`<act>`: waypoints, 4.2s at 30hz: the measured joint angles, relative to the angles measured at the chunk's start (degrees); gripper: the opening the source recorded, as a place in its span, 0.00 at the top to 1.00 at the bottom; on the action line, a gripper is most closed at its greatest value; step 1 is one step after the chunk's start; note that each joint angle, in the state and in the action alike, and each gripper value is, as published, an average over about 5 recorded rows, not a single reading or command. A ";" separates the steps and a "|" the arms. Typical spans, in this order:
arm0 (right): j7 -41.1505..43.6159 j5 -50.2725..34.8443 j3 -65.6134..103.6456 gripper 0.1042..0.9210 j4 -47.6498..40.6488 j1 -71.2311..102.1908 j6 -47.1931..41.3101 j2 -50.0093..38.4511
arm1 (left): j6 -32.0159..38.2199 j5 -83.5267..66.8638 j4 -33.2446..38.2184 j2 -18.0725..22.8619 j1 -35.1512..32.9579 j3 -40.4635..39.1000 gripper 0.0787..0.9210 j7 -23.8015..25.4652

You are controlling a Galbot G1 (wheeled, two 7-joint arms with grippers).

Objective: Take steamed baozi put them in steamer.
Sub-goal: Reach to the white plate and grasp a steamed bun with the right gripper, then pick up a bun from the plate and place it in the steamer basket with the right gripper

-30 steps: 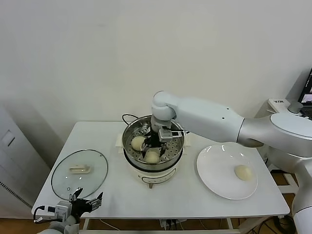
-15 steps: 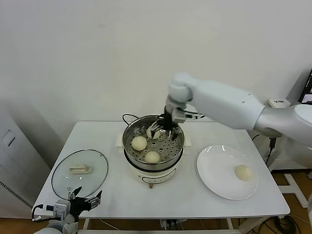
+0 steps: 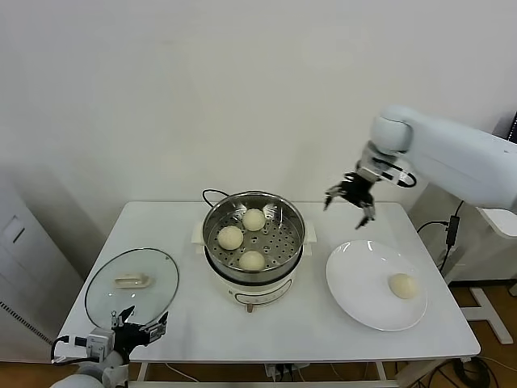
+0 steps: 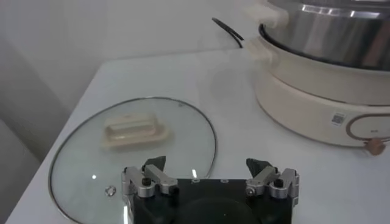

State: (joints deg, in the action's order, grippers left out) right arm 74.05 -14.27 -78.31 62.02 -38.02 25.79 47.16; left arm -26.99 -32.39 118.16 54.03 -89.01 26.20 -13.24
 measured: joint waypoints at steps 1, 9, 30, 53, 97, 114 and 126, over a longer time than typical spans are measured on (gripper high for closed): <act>0.04 -0.35 -0.44 0.12 -0.26 0.11 -1.57 -0.91 | -0.02 -0.01 0.01 0.03 -0.01 0.00 0.12 -0.01; -0.57 -0.73 -1.74 0.12 -2.62 3.15 -9.90 -5.66 | -0.24 -0.01 0.02 0.34 -0.09 -0.12 0.12 -0.10; -5.67 8.00 7.94 0.12 -10.91 19.97 -15.49 -6.20 | -0.66 -0.01 0.01 0.46 0.20 -0.43 0.12 -0.25; -8.23 15.45 17.98 0.30 -14.55 30.89 -15.84 -5.39 | -1.02 0.83 0.30 0.80 -0.20 -0.48 0.12 -0.50; -3.59 -24.93 -14.94 0.58 -4.23 -8.60 -30.37 6.94 | -1.88 0.99 1.30 0.36 0.73 -1.48 0.12 -0.96; -7.84 -38.50 -19.95 0.58 -5.43 -10.74 -39.28 22.07 | -1.86 1.05 1.76 0.24 0.68 -1.87 0.12 -1.05; -11.52 -38.61 -20.36 0.58 -6.08 -6.88 -42.13 25.94 | -1.60 1.02 1.83 0.35 0.20 -1.35 0.12 -0.96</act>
State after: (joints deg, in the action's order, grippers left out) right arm 62.54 -52.88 -98.67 55.94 -44.90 -16.34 73.10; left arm -28.59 -31.36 119.99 54.39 -88.81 24.85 -14.21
